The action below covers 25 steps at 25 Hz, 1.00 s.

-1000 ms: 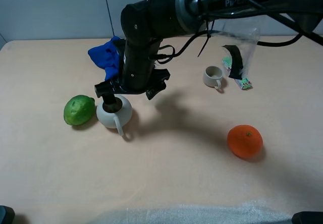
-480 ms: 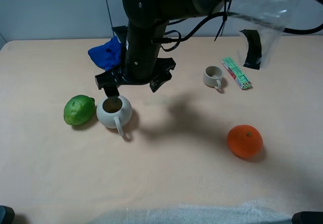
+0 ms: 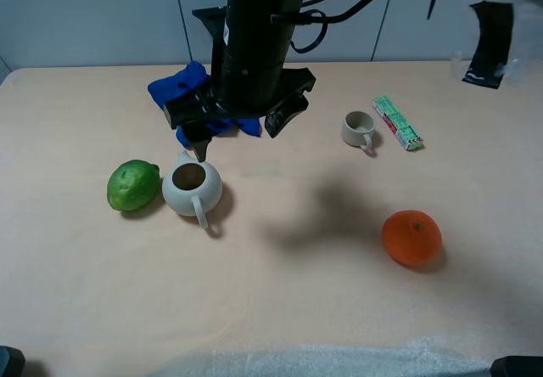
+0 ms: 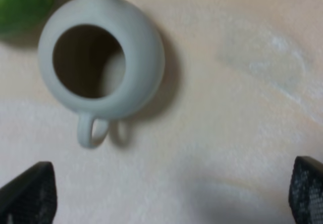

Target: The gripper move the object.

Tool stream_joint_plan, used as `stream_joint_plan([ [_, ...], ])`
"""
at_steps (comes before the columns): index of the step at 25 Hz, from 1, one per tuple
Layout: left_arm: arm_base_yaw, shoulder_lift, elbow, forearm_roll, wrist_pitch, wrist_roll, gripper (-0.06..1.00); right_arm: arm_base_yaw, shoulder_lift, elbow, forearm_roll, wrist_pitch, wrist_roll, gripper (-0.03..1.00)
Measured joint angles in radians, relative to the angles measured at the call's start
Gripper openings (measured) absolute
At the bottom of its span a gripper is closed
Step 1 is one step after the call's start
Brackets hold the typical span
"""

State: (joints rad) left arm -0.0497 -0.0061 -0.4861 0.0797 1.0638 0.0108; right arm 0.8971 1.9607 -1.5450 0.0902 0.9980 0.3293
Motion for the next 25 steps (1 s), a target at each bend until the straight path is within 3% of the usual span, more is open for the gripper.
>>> stream_joint_plan([
  [13,0.0,0.0,0.0,0.0,0.0,0.0,0.99,-0.024,-0.158,0.0,-0.019,0.209,-0.096,0.69],
  [25,0.0,0.0,0.0,0.0,-0.001,0.0,0.99,-0.033,-0.354,0.0,-0.033,0.217,-0.153,0.69],
])
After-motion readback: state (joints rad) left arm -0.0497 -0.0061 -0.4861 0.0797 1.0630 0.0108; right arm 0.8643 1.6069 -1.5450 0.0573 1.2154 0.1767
